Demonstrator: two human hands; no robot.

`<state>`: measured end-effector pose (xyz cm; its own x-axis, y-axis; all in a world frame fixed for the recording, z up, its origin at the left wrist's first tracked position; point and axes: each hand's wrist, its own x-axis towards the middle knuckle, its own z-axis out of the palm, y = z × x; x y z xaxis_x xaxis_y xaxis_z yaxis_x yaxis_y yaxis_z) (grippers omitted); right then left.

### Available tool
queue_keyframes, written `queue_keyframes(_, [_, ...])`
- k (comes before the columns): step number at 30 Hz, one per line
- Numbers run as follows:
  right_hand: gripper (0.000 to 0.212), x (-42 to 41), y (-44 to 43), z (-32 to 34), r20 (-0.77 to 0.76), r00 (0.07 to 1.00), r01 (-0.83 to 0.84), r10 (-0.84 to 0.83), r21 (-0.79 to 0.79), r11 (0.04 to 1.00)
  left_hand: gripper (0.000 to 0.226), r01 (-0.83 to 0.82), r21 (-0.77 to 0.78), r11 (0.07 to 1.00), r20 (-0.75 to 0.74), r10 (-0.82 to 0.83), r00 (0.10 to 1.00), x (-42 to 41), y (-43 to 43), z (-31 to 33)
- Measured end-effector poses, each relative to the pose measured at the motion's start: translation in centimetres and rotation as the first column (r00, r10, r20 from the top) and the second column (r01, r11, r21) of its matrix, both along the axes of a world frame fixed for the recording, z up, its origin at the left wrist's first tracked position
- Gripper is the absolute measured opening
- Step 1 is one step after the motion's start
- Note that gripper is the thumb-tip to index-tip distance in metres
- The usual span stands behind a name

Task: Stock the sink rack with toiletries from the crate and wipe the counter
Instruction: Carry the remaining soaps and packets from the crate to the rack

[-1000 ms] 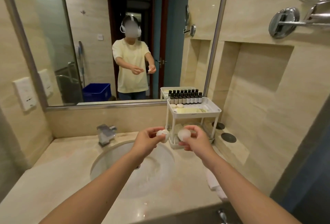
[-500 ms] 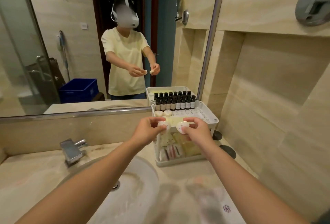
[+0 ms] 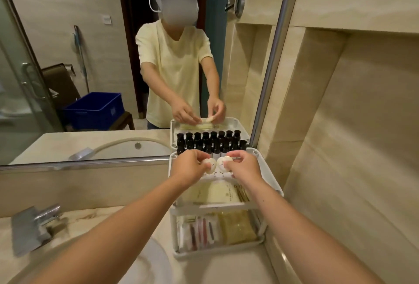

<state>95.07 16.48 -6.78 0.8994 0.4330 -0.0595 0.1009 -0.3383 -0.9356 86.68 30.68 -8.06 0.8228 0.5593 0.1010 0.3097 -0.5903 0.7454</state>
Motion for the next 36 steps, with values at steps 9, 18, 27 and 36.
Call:
queue_keyframes(9, [0.022,4.8,2.0,-3.3,0.04,0.999,-0.004,0.012,-0.181,0.983,0.022,0.004,0.156,0.988,-0.124,0.015,0.992,4.4,0.8,-2.9])
queue_keyframes(18, [0.02,5.4,2.6,-4.5,0.046,0.999,0.027,-0.011,-0.362,0.932,0.025,-0.005,0.243,0.97,-0.149,0.043,0.988,4.9,1.0,-3.9])
queue_keyframes(27, [0.029,5.2,3.5,-5.9,0.116,0.993,0.082,-0.032,-0.464,0.882,0.018,-0.003,0.454,0.891,-0.161,0.085,0.983,4.5,0.9,-4.3])
queue_keyframes(36, [0.027,4.9,3.1,-4.7,0.194,0.98,0.059,0.042,-0.489,0.87,0.025,0.049,0.522,0.852,-0.223,0.081,0.971,3.9,0.7,-4.4])
